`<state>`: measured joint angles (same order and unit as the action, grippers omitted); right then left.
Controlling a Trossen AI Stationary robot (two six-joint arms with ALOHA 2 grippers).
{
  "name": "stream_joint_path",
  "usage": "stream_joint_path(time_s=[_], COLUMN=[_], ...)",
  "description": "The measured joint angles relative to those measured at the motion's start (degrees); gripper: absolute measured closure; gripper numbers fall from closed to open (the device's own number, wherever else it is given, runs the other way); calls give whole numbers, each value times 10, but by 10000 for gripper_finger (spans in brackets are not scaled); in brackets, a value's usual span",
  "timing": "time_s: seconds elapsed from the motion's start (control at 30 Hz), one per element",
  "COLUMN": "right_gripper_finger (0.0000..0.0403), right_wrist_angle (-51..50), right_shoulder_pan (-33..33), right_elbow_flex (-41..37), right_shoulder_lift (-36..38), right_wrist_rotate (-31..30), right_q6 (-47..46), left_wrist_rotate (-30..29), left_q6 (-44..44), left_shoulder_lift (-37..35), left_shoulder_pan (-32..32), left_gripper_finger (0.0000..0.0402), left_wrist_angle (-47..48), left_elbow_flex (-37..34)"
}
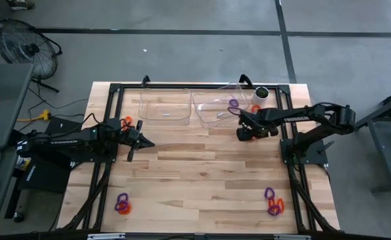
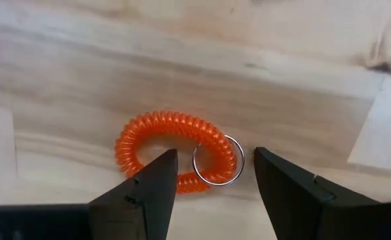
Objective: Sort spring keychains
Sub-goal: Put the orange spring keychain into the left transparent bin
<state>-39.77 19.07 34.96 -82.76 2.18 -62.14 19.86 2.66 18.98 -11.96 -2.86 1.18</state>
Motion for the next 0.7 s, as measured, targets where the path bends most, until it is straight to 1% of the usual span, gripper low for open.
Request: stream_joint_path(time_s=[0.1,0.2,0.53,0.7], right_gripper_finger=[209,219,293,319], right_wrist_angle=[-2,-4,-6,-10], right_shoulder_pan=[-4,-4,-4,-4], right_elbow_flex=[0,-1,0,1], right_shoulder_lift=[0,0,-11,-11], right_wrist_rotate=[2,1,4,2], right_q6=[-2,2,16,29], left_wrist_rotate=[0,0,0,0], left_q6=[0,0,0,0], left_shoulder_lift=[0,0,0,0], left_shoulder_pan=[0,0,0,0], left_gripper_finger=[400,400,400,400], left_wrist_angle=[0,0,0,0], left_elbow_flex=[0,0,0,0])
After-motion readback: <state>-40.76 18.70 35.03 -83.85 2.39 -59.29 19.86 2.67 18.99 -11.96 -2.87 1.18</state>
